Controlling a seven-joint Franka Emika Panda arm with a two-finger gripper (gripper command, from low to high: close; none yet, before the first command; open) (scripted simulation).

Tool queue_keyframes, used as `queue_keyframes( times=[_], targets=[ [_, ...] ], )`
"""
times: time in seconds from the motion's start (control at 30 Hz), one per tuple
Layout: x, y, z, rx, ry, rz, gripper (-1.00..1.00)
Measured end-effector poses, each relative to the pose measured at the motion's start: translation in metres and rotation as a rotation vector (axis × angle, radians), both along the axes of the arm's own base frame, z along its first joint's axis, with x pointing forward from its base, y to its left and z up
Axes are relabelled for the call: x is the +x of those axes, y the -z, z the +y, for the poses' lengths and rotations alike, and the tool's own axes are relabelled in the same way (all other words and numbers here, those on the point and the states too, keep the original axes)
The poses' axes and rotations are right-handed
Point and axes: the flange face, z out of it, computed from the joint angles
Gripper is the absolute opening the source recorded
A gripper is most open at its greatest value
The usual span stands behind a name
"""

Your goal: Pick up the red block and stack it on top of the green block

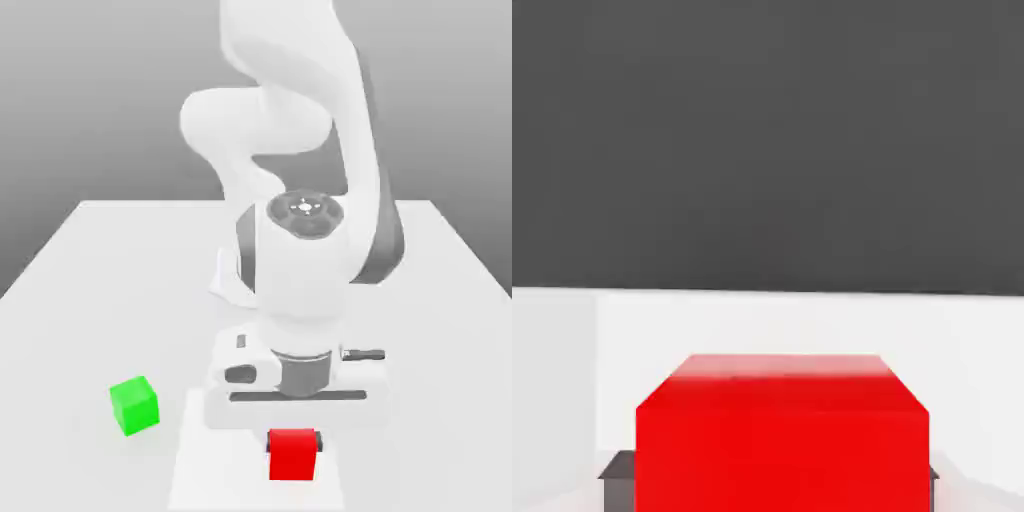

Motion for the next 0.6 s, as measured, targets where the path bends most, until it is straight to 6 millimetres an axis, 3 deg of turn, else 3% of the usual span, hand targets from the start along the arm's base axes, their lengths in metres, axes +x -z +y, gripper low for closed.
queue_keyframes(
  times=[0.33,0.6],
  targets=[
    [-0.042,-0.031,-0.123,-0.048,0.316,-0.014,-1.00],
    [-0.095,-0.039,-0.187,-0.017,0.549,-0.008,-1.00]
  ],
)
